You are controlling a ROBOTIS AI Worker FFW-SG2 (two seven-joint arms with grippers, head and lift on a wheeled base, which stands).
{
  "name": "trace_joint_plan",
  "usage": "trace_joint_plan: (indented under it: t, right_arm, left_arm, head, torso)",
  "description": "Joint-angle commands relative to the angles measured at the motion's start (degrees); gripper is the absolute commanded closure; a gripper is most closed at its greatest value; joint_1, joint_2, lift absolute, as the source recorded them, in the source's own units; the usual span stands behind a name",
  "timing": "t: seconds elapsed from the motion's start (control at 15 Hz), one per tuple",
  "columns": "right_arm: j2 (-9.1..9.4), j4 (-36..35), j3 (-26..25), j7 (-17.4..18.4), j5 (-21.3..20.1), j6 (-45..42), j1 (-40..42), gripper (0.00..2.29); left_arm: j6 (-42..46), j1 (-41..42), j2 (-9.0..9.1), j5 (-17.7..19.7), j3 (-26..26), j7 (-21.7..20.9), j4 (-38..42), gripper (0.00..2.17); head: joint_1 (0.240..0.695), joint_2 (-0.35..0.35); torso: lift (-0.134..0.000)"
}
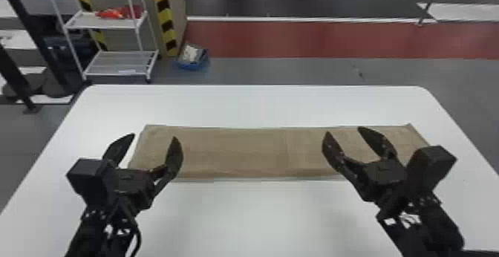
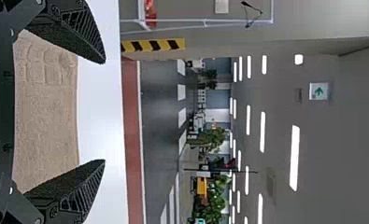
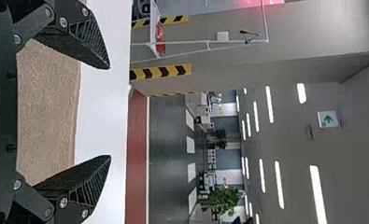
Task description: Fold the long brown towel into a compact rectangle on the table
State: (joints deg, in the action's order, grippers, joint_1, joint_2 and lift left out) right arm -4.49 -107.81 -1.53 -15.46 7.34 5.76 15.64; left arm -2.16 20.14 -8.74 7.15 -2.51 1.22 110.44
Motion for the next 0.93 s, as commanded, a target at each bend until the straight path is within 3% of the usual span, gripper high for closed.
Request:
trace_joint_plan:
  t: [0.0, 0.13, 0.2, 0.33, 0.47, 0.6, 0.87]
  right_arm:
    - [-0.43, 4.5, 1.9, -3.6, -0.7, 3.0, -5.2, 0.45]
    - [-0.43, 9.3, 2.4, -9.1, -0.7, 1.4, -8.6, 0.47]
    - [-0.43, 11.8, 2.8, -11.2, -0.8, 1.4, -10.4, 0.64]
    - [-0.34, 16.9, 3.6, -13.1, -0.9, 1.2, -13.5, 0.81]
    - [-0.34, 21.2, 3.8, -16.3, -1.0, 1.9, -16.3, 1.32]
    - [-0.34, 24.2, 3.9, -17.4, -1.4, 1.1, -16.9, 1.66]
    - [-0.34, 26.5, 3.6, -17.6, -1.4, -2.1, -15.9, 1.66]
  left_arm:
    - [-2.0, -5.1, -0.40, 6.8, 2.1, -1.0, -5.2, 0.14]
    - [-2.0, -8.2, -0.49, 8.8, 3.5, -1.8, -8.1, 0.14]
    - [-2.2, -9.6, -0.58, 8.9, 3.7, -1.8, -9.1, 0.14]
    - [-2.2, -11.1, -0.75, 8.8, 4.2, -1.8, -11.0, 0.14]
    - [-2.7, -11.2, -0.93, 9.1, 4.6, -1.9, -11.4, 0.13]
    - [-4.8, -11.0, -0.93, 10.1, 5.1, -2.5, -11.2, 0.13]
    - [-12.4, -12.5, -1.02, 9.7, 5.7, -2.8, -12.2, 0.13]
  head:
    - [0.695, 0.024]
    - [0.695, 0.065]
    - [0.695, 0.101]
    - [0.695, 0.126]
    - [0.695, 0.141]
    - [0.695, 0.160]
    - [0.695, 0.161]
  torso:
    - [-0.125]
    - [-0.125]
    - [-0.125]
    - [-0.125]
    - [-0.125]
    - [-0.125]
    - [-0.125]
